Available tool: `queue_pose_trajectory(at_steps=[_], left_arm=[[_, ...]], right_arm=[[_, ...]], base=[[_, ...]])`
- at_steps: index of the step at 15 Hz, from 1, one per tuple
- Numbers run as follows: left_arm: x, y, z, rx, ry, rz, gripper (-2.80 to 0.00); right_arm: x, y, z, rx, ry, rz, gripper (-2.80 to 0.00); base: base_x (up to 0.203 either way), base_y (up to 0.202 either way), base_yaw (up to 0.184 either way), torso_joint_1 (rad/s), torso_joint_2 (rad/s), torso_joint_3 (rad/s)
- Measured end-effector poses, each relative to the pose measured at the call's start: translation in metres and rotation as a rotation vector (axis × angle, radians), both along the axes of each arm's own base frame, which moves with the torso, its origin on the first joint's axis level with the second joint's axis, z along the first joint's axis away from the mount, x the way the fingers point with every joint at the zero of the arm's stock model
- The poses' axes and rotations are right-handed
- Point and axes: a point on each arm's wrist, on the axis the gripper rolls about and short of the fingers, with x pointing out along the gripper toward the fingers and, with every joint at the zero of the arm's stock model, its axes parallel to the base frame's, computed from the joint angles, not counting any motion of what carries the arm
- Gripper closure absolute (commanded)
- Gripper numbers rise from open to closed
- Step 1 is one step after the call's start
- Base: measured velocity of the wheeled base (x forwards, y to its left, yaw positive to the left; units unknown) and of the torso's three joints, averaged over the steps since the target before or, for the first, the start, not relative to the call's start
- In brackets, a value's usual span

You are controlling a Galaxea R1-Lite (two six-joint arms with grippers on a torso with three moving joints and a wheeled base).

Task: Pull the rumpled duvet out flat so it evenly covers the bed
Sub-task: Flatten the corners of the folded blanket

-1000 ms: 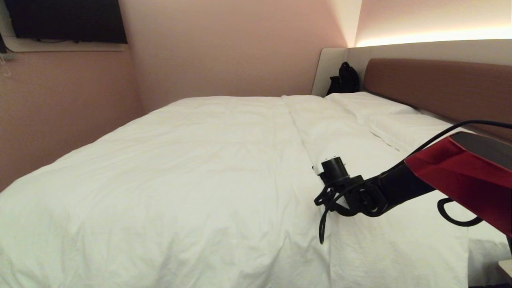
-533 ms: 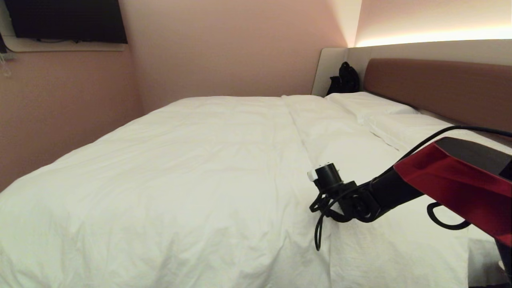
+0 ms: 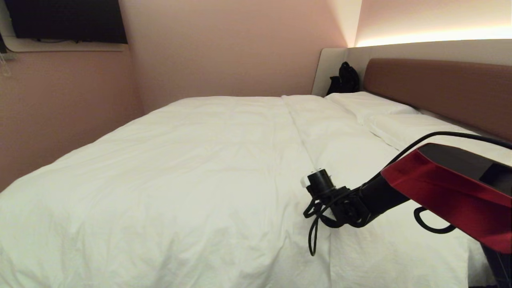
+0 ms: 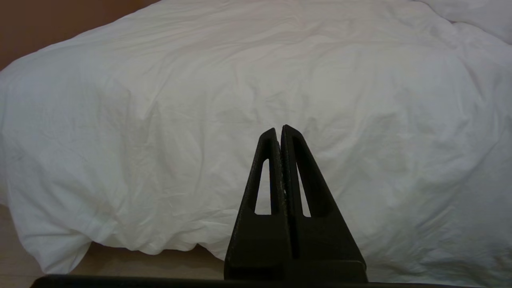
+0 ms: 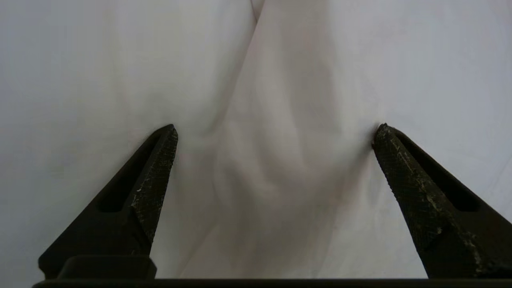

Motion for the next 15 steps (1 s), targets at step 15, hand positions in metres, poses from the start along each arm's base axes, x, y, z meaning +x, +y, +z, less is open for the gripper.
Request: queue_pose_trajectory(at_steps=[15], left_arm=[[0.000,0.000,0.000,0.001,-0.001,0.000,0.00]], right_arm=[[0.012,-0.021,-0.004,-0.075,-0.025,-0.121,-2.80]], base=[[0.000,0.000,0.000,0.000,0.00,0.000]])
